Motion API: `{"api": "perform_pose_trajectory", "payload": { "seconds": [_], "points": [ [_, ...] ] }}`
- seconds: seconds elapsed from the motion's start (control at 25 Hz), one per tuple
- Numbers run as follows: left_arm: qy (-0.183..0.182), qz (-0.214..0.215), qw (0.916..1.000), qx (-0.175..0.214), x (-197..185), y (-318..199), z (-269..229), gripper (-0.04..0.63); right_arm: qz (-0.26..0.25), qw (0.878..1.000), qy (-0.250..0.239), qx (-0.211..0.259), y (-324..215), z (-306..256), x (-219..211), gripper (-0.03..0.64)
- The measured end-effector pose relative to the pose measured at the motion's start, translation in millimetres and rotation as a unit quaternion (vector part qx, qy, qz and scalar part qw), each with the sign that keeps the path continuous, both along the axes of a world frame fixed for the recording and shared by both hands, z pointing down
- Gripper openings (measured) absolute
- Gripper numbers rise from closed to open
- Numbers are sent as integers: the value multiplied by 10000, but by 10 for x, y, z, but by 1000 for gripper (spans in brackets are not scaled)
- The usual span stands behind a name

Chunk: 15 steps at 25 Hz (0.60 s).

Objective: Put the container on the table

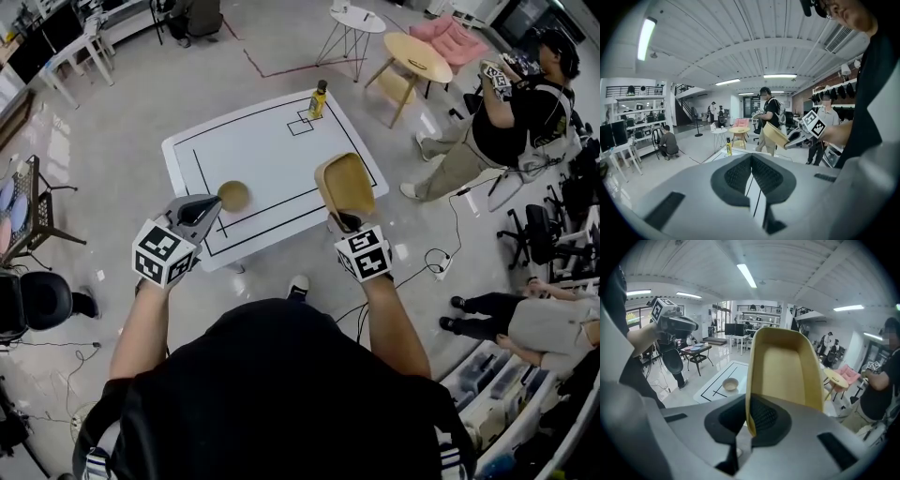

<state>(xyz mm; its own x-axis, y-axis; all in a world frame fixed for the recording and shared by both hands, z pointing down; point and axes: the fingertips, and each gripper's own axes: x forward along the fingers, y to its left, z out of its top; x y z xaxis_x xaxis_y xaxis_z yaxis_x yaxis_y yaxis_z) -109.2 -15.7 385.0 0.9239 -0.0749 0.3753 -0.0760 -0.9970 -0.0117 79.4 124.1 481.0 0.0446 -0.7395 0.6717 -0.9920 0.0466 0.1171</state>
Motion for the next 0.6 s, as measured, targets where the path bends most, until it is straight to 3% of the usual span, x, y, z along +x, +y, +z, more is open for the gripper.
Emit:
{"api": "perform_pose_trajectory", "payload": {
  "seconds": [0.6],
  "points": [
    [-199,-271,9994,100,487,-196,133,8,-353,9992,-129,-116,-299,203,477,9]
  ]
}}
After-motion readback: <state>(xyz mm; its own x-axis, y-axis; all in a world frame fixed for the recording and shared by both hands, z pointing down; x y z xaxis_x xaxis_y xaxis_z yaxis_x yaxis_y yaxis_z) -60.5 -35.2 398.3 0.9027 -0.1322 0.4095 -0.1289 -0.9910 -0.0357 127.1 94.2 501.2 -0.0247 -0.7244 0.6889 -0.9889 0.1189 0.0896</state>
